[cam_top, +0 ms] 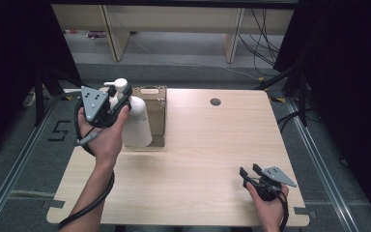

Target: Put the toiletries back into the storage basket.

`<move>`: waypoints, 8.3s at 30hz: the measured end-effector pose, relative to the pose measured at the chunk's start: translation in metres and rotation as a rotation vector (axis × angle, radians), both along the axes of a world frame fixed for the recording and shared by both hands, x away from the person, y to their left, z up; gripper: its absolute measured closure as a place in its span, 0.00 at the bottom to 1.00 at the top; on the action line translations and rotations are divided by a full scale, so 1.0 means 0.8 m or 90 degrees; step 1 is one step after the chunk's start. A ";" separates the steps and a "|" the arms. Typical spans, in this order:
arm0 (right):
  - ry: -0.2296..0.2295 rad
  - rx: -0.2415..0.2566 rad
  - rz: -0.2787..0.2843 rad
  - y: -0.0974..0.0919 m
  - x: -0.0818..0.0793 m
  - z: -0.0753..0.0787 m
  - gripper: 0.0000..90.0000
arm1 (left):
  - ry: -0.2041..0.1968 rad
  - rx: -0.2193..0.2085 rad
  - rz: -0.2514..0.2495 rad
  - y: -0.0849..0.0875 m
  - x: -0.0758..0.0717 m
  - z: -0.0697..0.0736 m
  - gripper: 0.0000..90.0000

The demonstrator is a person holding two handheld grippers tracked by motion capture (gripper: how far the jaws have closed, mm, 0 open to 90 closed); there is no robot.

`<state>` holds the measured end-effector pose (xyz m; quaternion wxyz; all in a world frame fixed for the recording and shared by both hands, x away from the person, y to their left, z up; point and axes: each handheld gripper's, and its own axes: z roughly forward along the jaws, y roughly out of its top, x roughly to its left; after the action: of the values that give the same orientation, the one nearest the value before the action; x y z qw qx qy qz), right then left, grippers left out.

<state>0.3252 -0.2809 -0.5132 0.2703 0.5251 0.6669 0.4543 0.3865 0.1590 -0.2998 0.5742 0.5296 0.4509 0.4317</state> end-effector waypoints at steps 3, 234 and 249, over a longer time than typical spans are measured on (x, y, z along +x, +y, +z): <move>0.001 0.000 0.001 0.000 0.000 0.000 0.48 | -0.001 0.000 -0.001 0.001 0.002 0.002 0.66; -0.011 -0.002 -0.007 0.000 0.000 -0.001 0.47 | 0.171 0.091 -0.024 0.104 -0.057 -0.259 0.42; 0.001 -0.004 -0.002 0.000 0.001 -0.001 0.47 | 0.164 0.109 -0.027 0.097 -0.054 -0.280 0.42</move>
<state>0.3263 -0.2808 -0.5139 0.2724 0.5258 0.6676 0.4513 0.3432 0.2369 -0.5240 0.4735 0.6369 0.4710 0.3851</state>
